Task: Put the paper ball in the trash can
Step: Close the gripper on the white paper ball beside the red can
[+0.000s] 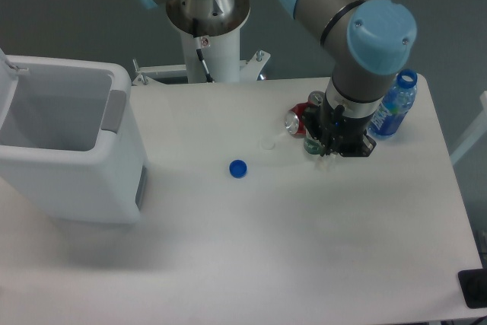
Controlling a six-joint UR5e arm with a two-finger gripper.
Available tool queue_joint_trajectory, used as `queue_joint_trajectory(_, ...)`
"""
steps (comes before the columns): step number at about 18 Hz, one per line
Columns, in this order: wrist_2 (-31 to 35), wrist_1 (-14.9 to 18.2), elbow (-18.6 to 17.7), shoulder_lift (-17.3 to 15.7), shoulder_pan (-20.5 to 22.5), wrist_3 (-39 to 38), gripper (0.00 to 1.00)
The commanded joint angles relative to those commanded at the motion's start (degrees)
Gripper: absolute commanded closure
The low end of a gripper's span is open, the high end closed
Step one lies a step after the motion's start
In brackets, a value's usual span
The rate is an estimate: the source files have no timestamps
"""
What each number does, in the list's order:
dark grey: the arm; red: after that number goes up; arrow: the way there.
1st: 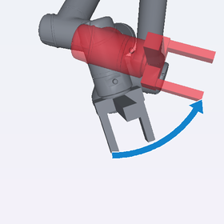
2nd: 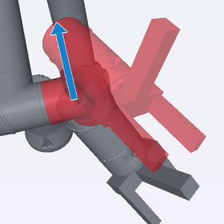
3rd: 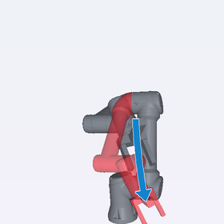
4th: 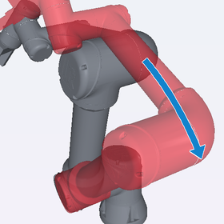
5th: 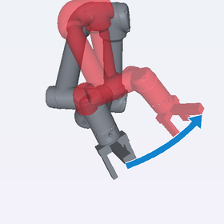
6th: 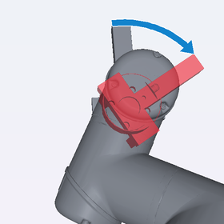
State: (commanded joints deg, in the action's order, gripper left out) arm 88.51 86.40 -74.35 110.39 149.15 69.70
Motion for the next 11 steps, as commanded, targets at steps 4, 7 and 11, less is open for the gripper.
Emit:
queue_joint_trajectory(4, 0.09, 0.09, 0.09, -0.35, 0.0, 0.0, 1.0)
queue_joint_trajectory(7, 1.05, 0.0, 0.26, -0.53, -0.26, 0.0, 1.0)
queue_joint_trajectory(11, 0.35, 0.09, 0.53, -2.02, -0.7, -0.53, 1.0)
